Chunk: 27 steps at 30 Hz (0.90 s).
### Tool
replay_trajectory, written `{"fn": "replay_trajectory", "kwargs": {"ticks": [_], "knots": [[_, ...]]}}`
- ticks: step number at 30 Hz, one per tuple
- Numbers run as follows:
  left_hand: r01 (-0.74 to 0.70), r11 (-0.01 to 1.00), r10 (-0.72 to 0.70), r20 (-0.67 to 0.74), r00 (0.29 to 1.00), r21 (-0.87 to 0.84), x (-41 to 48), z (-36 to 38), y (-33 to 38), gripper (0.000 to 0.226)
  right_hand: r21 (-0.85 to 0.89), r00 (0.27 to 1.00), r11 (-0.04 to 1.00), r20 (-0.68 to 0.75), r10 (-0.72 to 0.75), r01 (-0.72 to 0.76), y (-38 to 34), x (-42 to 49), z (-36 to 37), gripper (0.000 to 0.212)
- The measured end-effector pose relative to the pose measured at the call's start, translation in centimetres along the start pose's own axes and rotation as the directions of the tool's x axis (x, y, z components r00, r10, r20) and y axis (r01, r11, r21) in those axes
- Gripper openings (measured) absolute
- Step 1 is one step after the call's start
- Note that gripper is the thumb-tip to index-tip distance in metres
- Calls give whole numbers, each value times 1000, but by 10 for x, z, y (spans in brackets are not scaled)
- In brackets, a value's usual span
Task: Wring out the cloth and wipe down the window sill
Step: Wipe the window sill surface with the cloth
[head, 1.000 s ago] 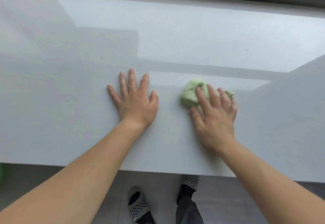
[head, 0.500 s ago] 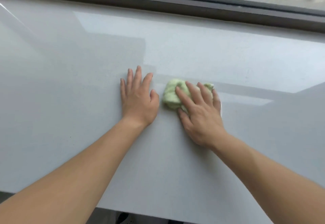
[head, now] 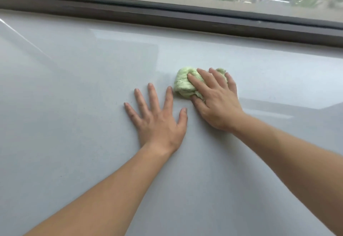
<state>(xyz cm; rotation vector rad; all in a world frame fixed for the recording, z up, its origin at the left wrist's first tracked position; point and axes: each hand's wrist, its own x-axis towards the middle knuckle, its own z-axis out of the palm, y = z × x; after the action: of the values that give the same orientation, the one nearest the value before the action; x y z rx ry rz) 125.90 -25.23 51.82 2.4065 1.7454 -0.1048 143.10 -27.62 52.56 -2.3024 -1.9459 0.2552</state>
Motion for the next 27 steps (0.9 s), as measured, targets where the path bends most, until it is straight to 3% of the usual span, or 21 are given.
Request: {"fn": "replay_trajectory", "kwargs": {"ticks": [2,5,7,11,13,19,23,25,27], "knots": [[7,1000,-8,8,1000,7,1,-1,2,73,8,1000,1000,-7,6,-6,27,30,-8,59],[12,1000,-13,26,1000,11,1,-5,4,74,74,962,961,-46,270,-267,46,80,-16,57],[16,1000,-17,37,999,12,2,-6,4,74,96,935,935,-65,348,-341,26,98,-9,56],[14,1000,-15,44,999,11,2,-8,4,74,42,1000,999,-4,1,-1,3,103,-4,56],[14,1000,-14,38,999,9,2,-7,4,74,47,999,998,4,-50,50,25,110,-13,56],[16,1000,-17,42,999,19,1,-6,5,75,46,985,987,-73,159,-156,130,72,-33,58],[21,1000,-22,45,999,21,1,-7,7,75,118,883,891,-129,452,-439,119,44,-27,55],[26,999,-27,46,999,25,0,-8,7,75,106,908,914,-113,403,-392,90,20,-18,56],[26,999,-27,52,998,31,0,-7,7,75,43,982,982,-26,185,-184,80,-8,-15,58]]}}
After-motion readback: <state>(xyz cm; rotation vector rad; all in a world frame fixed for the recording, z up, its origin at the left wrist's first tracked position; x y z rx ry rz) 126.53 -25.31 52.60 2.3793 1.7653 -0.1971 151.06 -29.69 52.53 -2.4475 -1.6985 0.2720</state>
